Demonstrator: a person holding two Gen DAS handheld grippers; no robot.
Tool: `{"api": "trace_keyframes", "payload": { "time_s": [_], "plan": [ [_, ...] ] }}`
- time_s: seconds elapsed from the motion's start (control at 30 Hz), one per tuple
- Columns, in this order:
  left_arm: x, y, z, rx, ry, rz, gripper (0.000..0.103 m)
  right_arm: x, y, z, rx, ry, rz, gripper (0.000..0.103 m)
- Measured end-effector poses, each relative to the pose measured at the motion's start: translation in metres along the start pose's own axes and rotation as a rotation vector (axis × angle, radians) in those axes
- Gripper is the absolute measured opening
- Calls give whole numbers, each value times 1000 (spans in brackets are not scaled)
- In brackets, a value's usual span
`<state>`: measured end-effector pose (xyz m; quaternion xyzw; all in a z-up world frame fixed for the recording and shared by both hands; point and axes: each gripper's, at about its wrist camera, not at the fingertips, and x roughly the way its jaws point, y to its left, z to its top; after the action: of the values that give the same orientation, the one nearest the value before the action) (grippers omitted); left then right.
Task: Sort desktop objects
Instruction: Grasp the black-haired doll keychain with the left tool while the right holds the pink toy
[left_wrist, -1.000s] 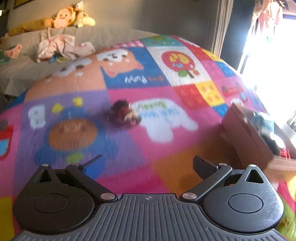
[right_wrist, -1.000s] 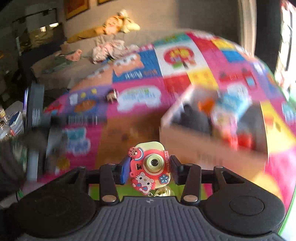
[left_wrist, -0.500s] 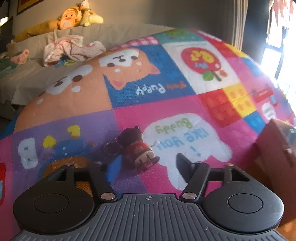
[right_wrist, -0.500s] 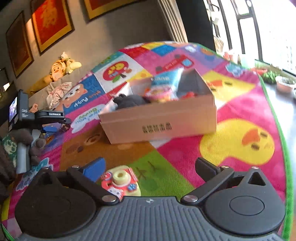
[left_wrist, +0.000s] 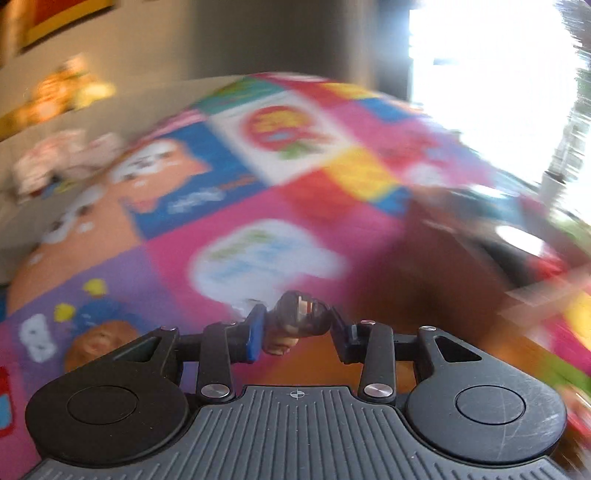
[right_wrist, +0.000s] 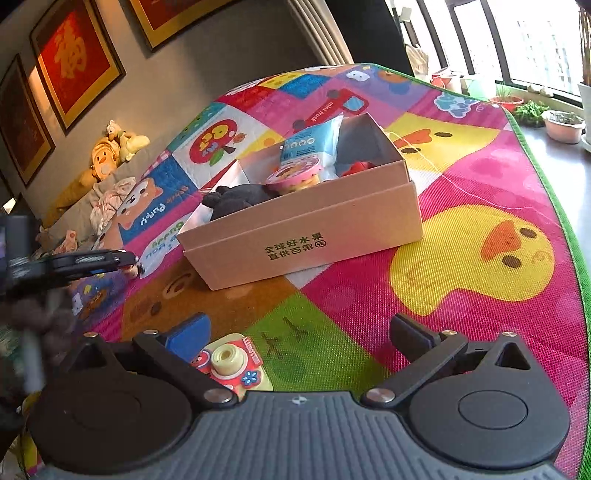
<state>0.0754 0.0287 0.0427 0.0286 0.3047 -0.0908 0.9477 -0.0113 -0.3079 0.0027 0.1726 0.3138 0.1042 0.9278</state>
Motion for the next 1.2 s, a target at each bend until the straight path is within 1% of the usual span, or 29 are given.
{"api": "trace_keyframes", "payload": {
  "time_s": [0.03,0.1,0.13,0.17,0.2,0.27,0.3,0.33,0.4,0.43,0.47,0.53,0.57,0.6,0.63,0.7,0.73,0.8,0.87,0.93,1.0,1.07,1.13,1.2],
  "plan": [
    [-13,-13,-8,40,10,-60,41,0,0,0,-1,0,-1,103],
    [-29,-34,-24,129,45,-144,41,1,0,0,-2,1,-2,103],
    [-34,-44,-32,178,59,-164,41,1,0,0,-3,1,-3,103],
    [-38,-51,-40,222,74,-178,41,1,0,-1,-5,2,-6,103],
    [-43,-58,-48,263,90,-187,44,1,1,-1,-7,3,-9,103],
    [-47,-62,-60,302,108,-186,47,1,2,-1,-14,5,-16,103],
    [-48,-63,-65,318,118,-176,54,1,3,-1,-17,6,-19,103],
    [-48,-62,-69,330,125,-159,57,2,4,-1,-20,8,-22,103],
    [-50,-57,-73,326,118,-132,69,2,5,-1,-27,11,-28,103],
    [-48,-52,-72,313,122,-109,72,3,5,-1,-30,13,-29,103],
    [-46,-49,-69,299,123,-83,74,3,5,-1,-32,15,-31,103],
    [-43,-39,-65,257,130,-14,73,4,6,-1,-35,18,-34,103],
    [-43,-35,-62,235,133,-16,74,4,7,-1,-38,20,-36,103],
    [-46,-31,-60,202,139,-53,77,4,7,-1,-41,22,-38,103],
    [-47,-29,-57,160,152,-118,80,4,7,-1,-42,24,-37,103],
    [-49,-33,-54,102,153,-217,92,4,5,0,-34,24,-31,103],
    [-48,-39,-53,98,149,-245,94,3,4,0,-25,22,-26,103],
    [-45,-54,-51,130,126,-250,94,2,1,0,-2,18,-12,103],
    [-37,-68,-50,173,113,-215,95,2,0,0,6,19,-8,103],
    [-29,-75,-50,211,122,-154,95,2,1,0,0,17,-11,103],
    [-26,-74,-53,245,127,-97,95,2,4,-2,-21,21,-18,103],
    [-29,-61,-54,260,128,-32,95,2,7,-2,-46,30,-26,103],
    [-33,-42,-53,262,120,62,95,3,12,-3,-76,42,-35,103],
    [-36,-24,-52,261,108,185,96,4,16,-3,-103,53,-35,103]
  ]
}}
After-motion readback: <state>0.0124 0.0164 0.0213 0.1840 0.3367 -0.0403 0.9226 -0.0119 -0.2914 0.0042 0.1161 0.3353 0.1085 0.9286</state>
